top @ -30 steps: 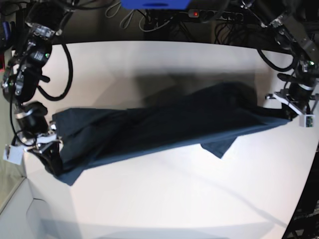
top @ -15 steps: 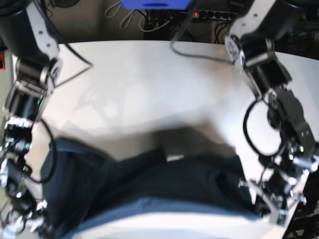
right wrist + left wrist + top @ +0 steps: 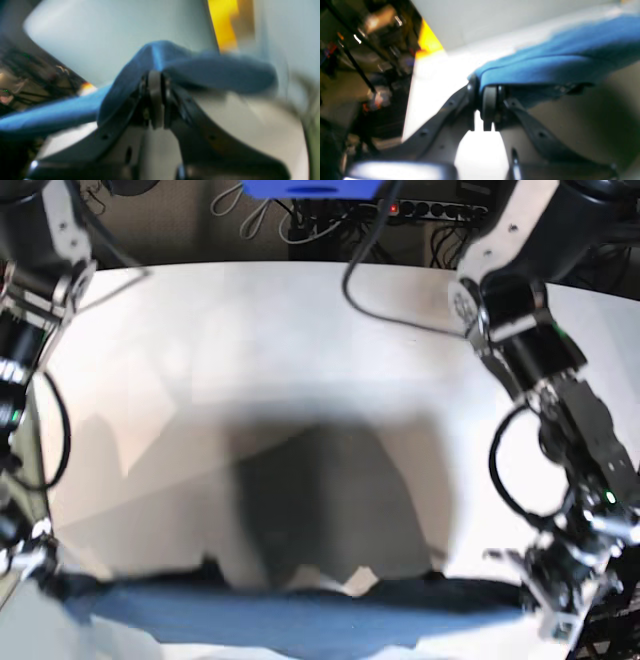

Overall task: Layout the t-shirt on the table in an organized manner, then fold the t-shirt properly
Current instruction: 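Lift the shirt with both grippers and lay it flat on the table, then open both grippers and release the shirt, then grasp the shirt collar edge with the left gripper and the hem corner with the right, then fold the shirt with the left gripper toward the right gripper, then release the shirt with the left gripper and regrasp the folded edge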

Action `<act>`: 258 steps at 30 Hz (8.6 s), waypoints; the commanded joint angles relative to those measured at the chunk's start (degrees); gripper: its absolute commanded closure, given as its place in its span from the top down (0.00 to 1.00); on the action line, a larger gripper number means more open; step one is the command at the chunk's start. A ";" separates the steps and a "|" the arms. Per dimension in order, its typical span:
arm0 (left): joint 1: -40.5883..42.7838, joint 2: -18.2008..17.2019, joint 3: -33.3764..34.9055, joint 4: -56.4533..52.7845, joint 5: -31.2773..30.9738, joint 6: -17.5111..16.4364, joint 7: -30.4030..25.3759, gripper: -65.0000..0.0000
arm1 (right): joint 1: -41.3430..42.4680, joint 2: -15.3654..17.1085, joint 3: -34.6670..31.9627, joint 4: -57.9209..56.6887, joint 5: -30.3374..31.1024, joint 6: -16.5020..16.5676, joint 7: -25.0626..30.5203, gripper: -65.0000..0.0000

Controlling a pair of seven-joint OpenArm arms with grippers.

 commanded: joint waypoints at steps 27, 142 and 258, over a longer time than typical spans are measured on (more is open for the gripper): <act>30.46 -1.39 -0.49 -5.50 -2.72 0.16 -1.14 0.52 | -31.65 -2.99 0.11 13.29 1.19 8.20 2.18 0.49; 25.18 11.09 7.24 -20.19 -3.43 0.16 -16.17 0.82 | 8.97 -5.19 -36.64 -28.47 0.93 8.37 17.39 0.00; 16.39 11.09 6.28 -42.08 -16.00 15.33 -43.34 0.85 | 3.78 -0.53 -28.55 -16.07 0.84 8.46 11.50 0.00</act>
